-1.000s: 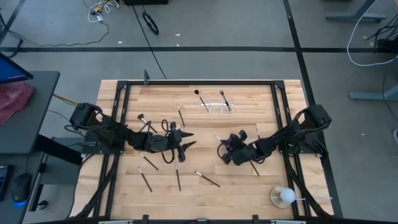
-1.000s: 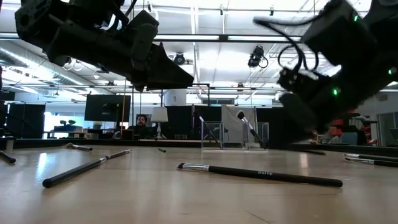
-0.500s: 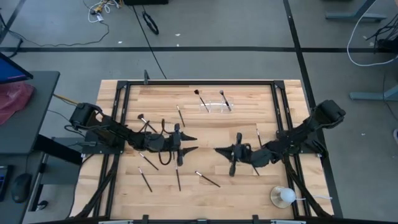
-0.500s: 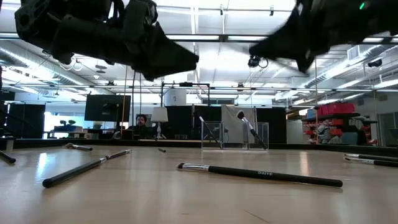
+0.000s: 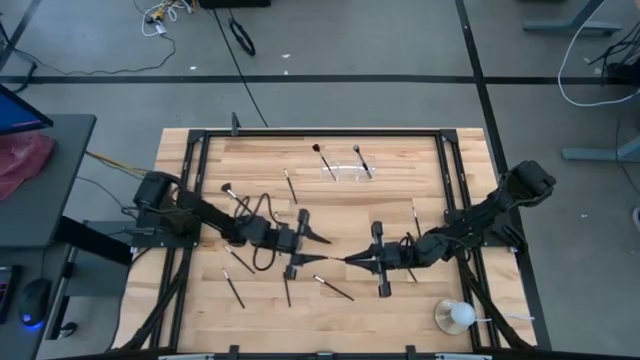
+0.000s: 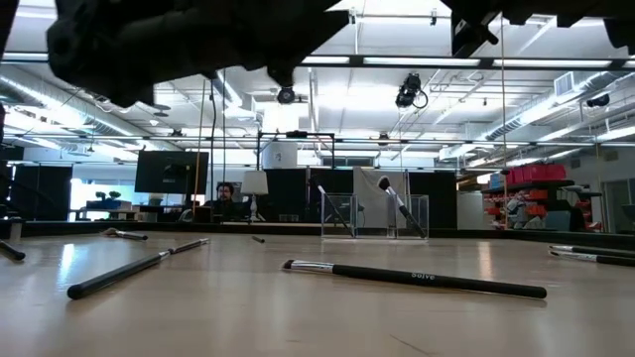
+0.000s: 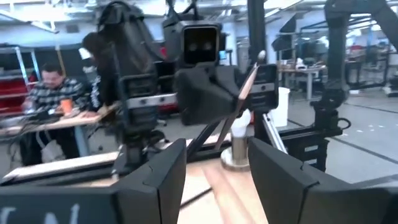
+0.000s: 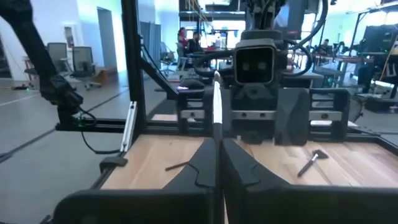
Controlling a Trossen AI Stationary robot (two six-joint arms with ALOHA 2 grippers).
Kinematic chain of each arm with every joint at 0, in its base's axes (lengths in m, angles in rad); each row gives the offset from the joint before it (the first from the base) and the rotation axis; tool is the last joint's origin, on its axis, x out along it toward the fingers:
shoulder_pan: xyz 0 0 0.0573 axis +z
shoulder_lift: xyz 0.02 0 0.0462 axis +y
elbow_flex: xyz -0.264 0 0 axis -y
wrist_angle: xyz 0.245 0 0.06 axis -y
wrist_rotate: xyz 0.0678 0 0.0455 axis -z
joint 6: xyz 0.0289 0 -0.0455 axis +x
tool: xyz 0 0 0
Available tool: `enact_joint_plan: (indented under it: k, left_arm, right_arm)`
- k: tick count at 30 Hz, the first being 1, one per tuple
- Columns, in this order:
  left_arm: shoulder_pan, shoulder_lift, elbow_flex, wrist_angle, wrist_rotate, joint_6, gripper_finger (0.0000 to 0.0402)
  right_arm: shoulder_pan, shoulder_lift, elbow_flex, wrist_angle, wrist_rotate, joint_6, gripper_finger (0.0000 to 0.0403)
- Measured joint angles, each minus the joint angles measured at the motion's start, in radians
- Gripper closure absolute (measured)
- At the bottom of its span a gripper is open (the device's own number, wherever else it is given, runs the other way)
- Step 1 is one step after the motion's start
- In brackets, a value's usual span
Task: Put items in baskets/containers
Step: Put the black eyeshadow brush into the transparent organizer
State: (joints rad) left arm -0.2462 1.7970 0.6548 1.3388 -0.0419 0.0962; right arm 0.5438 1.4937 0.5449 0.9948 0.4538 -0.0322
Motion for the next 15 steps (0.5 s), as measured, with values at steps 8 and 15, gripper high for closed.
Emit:
enact_joint_plan:
  k: [8,15]
  left_arm:
    - [-0.001,0.081,0.158,-0.017,0.145,0.081,0.0223]
    - [0.000,0.082,0.172,-0.028,0.167,0.099,0.0232]
  right_arm:
    - [0.000,0.000,0.000,-0.018,-0.002,0.000,0.0398]
    - [0.000,0.000,0.000,-0.022,-0.002,0.000,0.0398]
